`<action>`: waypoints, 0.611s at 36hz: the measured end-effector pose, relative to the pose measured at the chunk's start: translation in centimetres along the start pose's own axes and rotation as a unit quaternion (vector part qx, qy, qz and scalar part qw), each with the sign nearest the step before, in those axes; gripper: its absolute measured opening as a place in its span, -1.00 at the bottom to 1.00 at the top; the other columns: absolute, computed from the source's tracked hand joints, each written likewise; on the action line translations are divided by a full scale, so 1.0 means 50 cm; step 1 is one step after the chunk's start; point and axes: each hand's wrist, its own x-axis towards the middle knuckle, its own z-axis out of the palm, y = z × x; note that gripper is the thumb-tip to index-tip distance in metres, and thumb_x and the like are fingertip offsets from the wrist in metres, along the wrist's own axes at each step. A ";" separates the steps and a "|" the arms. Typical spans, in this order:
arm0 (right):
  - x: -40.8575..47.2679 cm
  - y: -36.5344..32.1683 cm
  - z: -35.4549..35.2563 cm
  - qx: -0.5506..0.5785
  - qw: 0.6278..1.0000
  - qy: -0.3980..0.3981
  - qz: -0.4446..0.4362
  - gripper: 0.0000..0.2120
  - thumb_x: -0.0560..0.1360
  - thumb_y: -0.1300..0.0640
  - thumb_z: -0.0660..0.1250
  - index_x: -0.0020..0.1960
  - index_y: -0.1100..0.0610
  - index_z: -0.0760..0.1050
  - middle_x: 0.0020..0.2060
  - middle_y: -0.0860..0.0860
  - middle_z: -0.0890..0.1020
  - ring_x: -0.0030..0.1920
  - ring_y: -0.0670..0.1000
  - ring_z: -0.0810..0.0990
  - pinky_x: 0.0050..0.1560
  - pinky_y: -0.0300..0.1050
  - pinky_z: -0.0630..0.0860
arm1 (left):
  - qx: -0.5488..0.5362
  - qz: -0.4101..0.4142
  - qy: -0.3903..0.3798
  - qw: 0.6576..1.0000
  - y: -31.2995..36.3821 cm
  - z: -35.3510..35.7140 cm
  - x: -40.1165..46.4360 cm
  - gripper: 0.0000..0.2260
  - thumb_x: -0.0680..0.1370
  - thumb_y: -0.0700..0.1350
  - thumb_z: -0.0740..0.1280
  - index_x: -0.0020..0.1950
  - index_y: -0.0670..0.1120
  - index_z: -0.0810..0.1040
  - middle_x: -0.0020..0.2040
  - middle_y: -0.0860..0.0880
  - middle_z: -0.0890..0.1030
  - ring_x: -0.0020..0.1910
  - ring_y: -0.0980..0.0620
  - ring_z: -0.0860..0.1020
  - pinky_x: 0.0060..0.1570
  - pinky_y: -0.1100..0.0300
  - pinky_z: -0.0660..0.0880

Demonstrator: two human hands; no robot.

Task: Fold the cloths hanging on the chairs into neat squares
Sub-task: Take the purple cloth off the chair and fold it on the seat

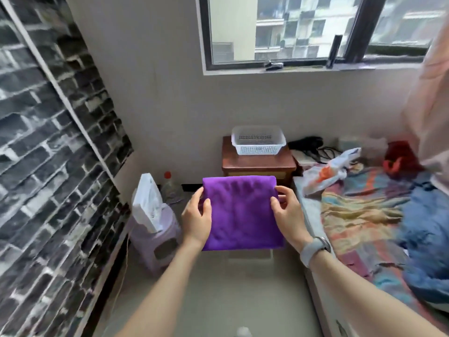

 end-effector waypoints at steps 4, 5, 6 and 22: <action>0.156 0.015 0.020 -0.007 1.000 0.006 0.017 -0.76 0.51 0.22 0.24 0.18 0.14 0.43 -0.15 0.02 0.54 -0.12 0.00 0.52 -0.04 -0.12 0.45 | 0.005 -0.004 -0.026 1.000 0.014 0.084 0.150 -0.69 0.53 -0.23 0.25 0.28 -0.16 0.47 0.13 -0.15 0.60 0.10 -0.09 0.55 0.04 0.31 0.32; 0.190 0.017 0.022 -0.009 1.000 0.011 0.017 -0.77 0.51 0.22 0.24 0.17 0.14 0.43 -0.14 0.02 0.55 -0.12 -0.01 0.52 -0.02 -0.10 0.47 | 0.006 -0.001 -0.032 0.999 0.020 0.101 0.181 -0.69 0.54 -0.23 0.25 0.28 -0.15 0.47 0.12 -0.14 0.60 0.08 -0.09 0.55 0.00 0.35 0.30; 0.229 0.019 0.025 -0.009 1.000 0.017 0.019 -0.77 0.51 0.23 0.24 0.16 0.14 0.43 -0.13 0.02 0.55 -0.11 -0.01 0.52 0.01 -0.08 0.47 | 0.004 0.003 -0.039 0.999 0.025 0.122 0.217 -0.69 0.54 -0.23 0.25 0.28 -0.15 0.47 0.11 -0.14 0.61 0.08 -0.08 0.55 -0.03 0.38 0.28; 0.799 0.163 0.119 0.004 0.998 0.031 0.048 -0.79 0.52 0.27 0.22 0.13 0.09 0.40 -0.21 -0.14 0.48 -0.19 -0.13 0.48 -0.15 -0.43 0.40 | -0.003 -0.030 -0.125 0.992 -0.005 0.492 0.713 -0.67 0.57 -0.16 0.21 0.34 -0.08 0.41 0.15 -0.08 0.57 -0.02 0.10 0.48 0.08 0.32 0.33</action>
